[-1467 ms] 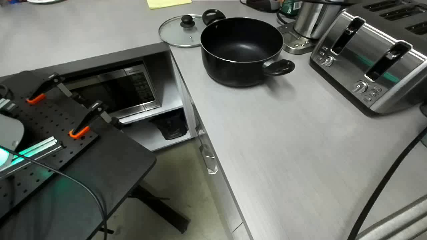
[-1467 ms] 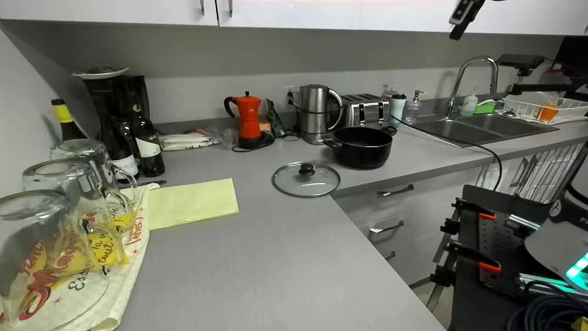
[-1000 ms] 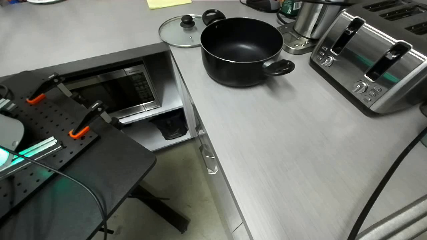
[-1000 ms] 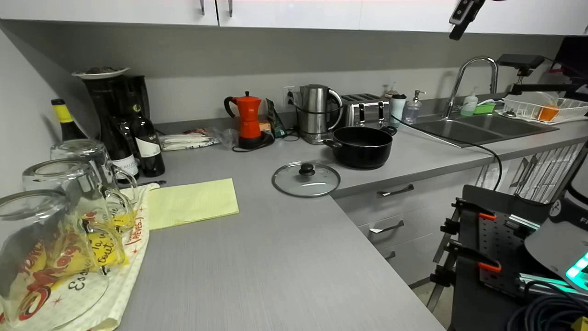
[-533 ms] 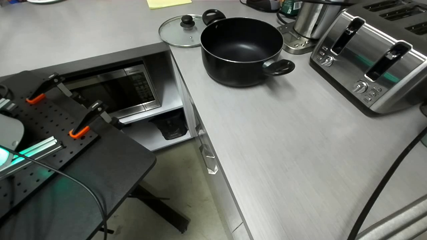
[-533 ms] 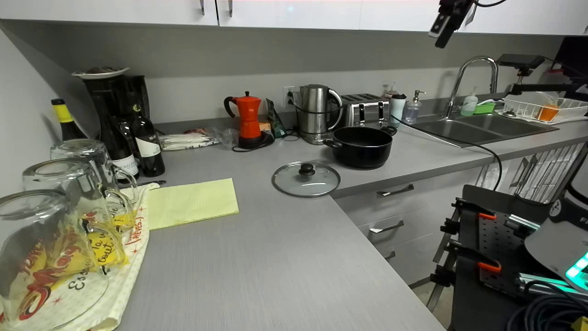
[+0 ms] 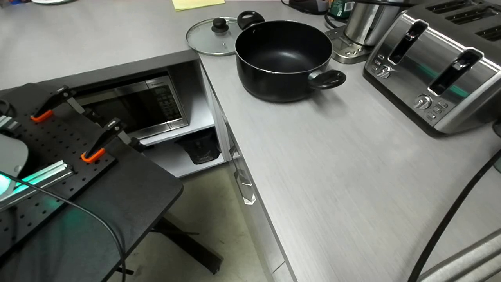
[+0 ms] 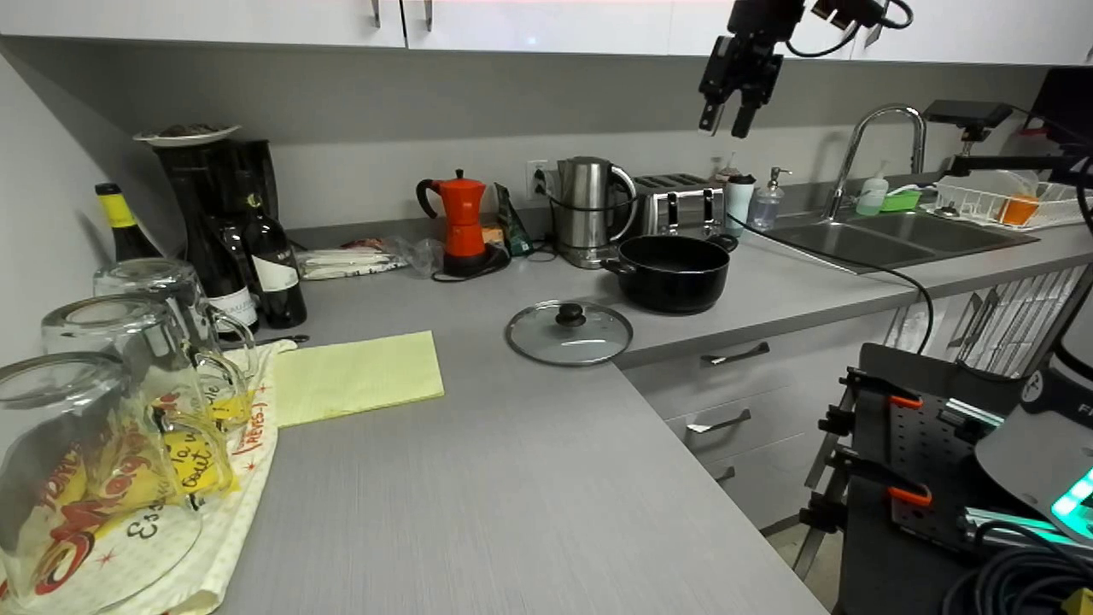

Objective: Put the lid on the pot

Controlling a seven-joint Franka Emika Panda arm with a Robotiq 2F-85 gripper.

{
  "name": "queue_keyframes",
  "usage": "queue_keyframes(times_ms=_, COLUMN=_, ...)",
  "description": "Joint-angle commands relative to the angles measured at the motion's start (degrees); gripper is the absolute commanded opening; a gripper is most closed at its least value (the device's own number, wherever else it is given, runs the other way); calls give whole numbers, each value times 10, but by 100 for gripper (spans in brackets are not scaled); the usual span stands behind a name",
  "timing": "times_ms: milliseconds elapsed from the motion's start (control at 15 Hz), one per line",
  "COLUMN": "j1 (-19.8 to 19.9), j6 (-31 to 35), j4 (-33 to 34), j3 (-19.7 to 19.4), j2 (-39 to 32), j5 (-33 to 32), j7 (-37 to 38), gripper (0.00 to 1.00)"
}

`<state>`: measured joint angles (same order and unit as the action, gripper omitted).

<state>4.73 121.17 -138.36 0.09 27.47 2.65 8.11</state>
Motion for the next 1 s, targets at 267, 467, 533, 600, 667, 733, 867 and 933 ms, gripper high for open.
queue_keyframes(times_ms=267, j1=-4, j6=45, j4=168, j3=10, j2=-256, j5=-29, j7=87, gripper=100)
queue_keyframes(times_ms=467, j1=-13, j6=78, j4=216, j3=4, j2=-342, j5=-54, j7=130, gripper=100)
queue_keyframes(times_ms=533, j1=-19, j6=94, j4=228, j3=1, j2=-370, j5=-65, j7=148, gripper=100)
queue_keyframes(times_ms=600, j1=-24, j6=101, j4=242, j3=-4, j2=-395, j5=-74, j7=160, gripper=100)
queue_keyframes(times_ms=667, j1=-31, j6=113, j4=255, j3=-9, j2=-421, j5=-82, j7=174, gripper=100)
queue_keyframes(times_ms=733, j1=-38, j6=124, j4=267, j3=-15, j2=-443, j5=-91, j7=187, gripper=100)
queue_keyframes(times_ms=867, j1=-53, j6=139, j4=290, j3=-27, j2=-486, j5=-102, j7=207, gripper=100)
queue_keyframes(times_ms=933, j1=-61, j6=151, j4=300, j3=-35, j2=-505, j5=-107, j7=218, gripper=100)
